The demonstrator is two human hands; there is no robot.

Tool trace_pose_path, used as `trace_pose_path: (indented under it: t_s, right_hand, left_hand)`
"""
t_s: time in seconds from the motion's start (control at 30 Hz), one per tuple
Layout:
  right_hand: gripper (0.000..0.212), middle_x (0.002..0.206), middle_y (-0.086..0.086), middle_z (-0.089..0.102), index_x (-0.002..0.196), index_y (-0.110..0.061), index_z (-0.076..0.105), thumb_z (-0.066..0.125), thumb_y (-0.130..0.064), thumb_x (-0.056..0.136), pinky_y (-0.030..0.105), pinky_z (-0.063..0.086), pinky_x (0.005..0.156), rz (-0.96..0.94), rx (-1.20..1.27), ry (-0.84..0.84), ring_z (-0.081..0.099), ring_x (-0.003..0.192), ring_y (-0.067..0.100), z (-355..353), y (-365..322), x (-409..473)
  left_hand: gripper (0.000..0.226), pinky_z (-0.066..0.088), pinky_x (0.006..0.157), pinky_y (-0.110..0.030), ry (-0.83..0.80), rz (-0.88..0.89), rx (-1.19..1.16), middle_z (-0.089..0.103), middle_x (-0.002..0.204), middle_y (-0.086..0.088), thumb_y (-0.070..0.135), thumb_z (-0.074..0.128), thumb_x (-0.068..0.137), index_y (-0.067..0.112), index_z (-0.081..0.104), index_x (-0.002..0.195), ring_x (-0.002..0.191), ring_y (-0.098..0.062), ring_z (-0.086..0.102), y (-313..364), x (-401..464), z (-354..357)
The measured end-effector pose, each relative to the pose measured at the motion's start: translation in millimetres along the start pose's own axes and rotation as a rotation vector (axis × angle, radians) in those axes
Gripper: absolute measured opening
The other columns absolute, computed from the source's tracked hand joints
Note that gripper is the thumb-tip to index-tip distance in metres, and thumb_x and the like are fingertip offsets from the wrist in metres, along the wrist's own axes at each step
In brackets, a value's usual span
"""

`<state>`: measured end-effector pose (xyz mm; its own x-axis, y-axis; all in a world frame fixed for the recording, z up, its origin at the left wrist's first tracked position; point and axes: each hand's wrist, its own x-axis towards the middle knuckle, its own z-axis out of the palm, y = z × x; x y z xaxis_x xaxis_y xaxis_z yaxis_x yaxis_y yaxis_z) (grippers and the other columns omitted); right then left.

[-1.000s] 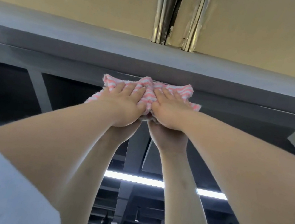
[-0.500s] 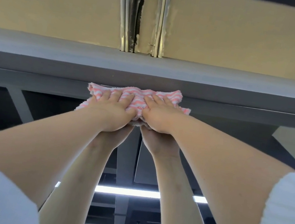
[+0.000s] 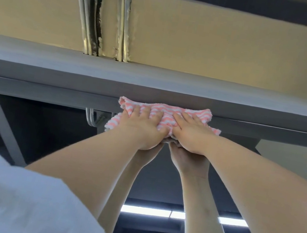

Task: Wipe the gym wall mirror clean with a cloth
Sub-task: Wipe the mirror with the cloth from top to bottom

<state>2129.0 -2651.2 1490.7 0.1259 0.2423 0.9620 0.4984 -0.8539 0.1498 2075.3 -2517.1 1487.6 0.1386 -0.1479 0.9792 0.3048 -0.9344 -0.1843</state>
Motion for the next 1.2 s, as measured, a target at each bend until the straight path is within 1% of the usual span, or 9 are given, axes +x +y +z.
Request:
trace_pose_path:
  t_s: [0.07, 0.2, 0.3, 0.43, 0.57, 0.7, 0.9, 1.03, 1.2]
  right_hand:
    - [0.06, 0.162, 0.002, -0.009, 0.154, -0.021, -0.003, 0.026, -0.033, 0.102, 0.051, 0.002, 0.118, 0.019, 0.005, 0.005, -0.01, 0.148, 0.028, 2, 31, 0]
    - [0.06, 0.162, 0.007, -0.002, 0.155, -0.02, 0.005, 0.029, -0.033, 0.101, 0.054, 0.008, 0.117, 0.047, 0.044, 0.02, -0.004, 0.148, 0.031, 4, 80, -12]
    - [0.059, 0.162, 0.006, -0.003, 0.155, -0.022, 0.003, 0.027, -0.035, 0.102, 0.055, 0.008, 0.117, 0.096, 0.031, 0.033, -0.004, 0.148, 0.031, 8, 103, -24]
    - [0.057, 0.162, -0.002, -0.011, 0.153, -0.031, -0.004, 0.019, -0.042, 0.103, 0.051, -0.002, 0.116, 0.193, 0.039, 0.031, -0.01, 0.148, 0.028, 9, 105, -40]
    - [0.056, 0.161, -0.006, -0.015, 0.152, -0.036, -0.007, 0.016, -0.046, 0.102, 0.055, -0.004, 0.115, 0.226, 0.046, 0.014, -0.012, 0.147, 0.027, 8, 87, -49]
    - [0.056, 0.16, -0.007, -0.016, 0.151, -0.04, -0.009, 0.015, -0.049, 0.102, 0.058, -0.004, 0.114, 0.199, 0.061, -0.001, -0.014, 0.147, 0.026, 9, 54, -53]
    - [0.064, 0.16, -0.007, -0.016, 0.149, -0.044, -0.01, 0.01, -0.067, 0.093, 0.058, -0.004, 0.116, 0.114, 0.071, -0.004, -0.016, 0.147, 0.026, 16, -21, -53]
    - [0.06, 0.16, -0.003, -0.018, 0.15, -0.043, -0.01, 0.011, -0.062, 0.097, 0.053, -0.009, 0.117, 0.05, 0.095, -0.009, -0.017, 0.147, 0.026, 21, -95, -53]
    - [0.056, 0.16, 0.0, -0.021, 0.151, -0.037, -0.011, 0.009, -0.052, 0.101, 0.049, -0.008, 0.117, -0.023, 0.097, -0.011, -0.02, 0.146, 0.025, 27, -187, -62]
  left_hand:
    - [0.06, -0.001, 0.115, -0.049, -0.011, 0.0, -0.016, 0.0, 0.161, -0.003, 0.051, 0.02, 0.098, 0.032, 0.003, 0.153, 0.146, -0.028, -0.002, 29, 4, 1]
    - [0.059, -0.003, 0.115, -0.049, -0.022, 0.029, -0.021, -0.001, 0.161, -0.003, 0.053, 0.02, 0.098, 0.035, 0.004, 0.152, 0.146, -0.028, -0.003, 78, 10, 8]
    - [0.056, -0.003, 0.115, -0.049, -0.029, 0.054, -0.023, -0.001, 0.161, -0.004, 0.05, 0.019, 0.1, 0.035, 0.004, 0.152, 0.147, -0.029, -0.004, 102, 12, 12]
    - [0.053, -0.003, 0.116, -0.047, -0.046, 0.101, -0.032, -0.003, 0.161, -0.001, 0.04, 0.015, 0.102, 0.03, 0.0, 0.153, 0.147, -0.025, -0.006, 112, 9, 13]
    - [0.053, -0.003, 0.117, -0.044, -0.066, 0.143, -0.033, -0.004, 0.161, -0.001, 0.036, 0.014, 0.103, 0.026, -0.003, 0.153, 0.147, -0.022, -0.007, 99, -3, 12]
    - [0.053, -0.003, 0.118, -0.044, -0.08, 0.135, -0.023, -0.007, 0.161, 0.0, 0.036, 0.013, 0.104, 0.026, -0.005, 0.153, 0.147, -0.021, -0.009, 68, -19, 7]
    - [0.052, -0.003, 0.118, -0.043, -0.095, 0.088, -0.024, -0.008, 0.161, 0.002, 0.035, 0.013, 0.104, 0.028, -0.006, 0.152, 0.147, -0.02, -0.011, -8, -48, -3]
    - [0.053, -0.001, 0.118, -0.042, -0.124, 0.031, -0.014, -0.009, 0.16, 0.004, 0.035, 0.014, 0.104, 0.03, -0.007, 0.152, 0.147, -0.02, -0.011, -77, -79, -14]
    - [0.053, -0.004, 0.116, -0.039, -0.135, -0.02, 0.004, -0.012, 0.16, 0.005, 0.034, 0.014, 0.104, 0.03, -0.01, 0.151, 0.146, -0.019, -0.012, -157, -123, -25]
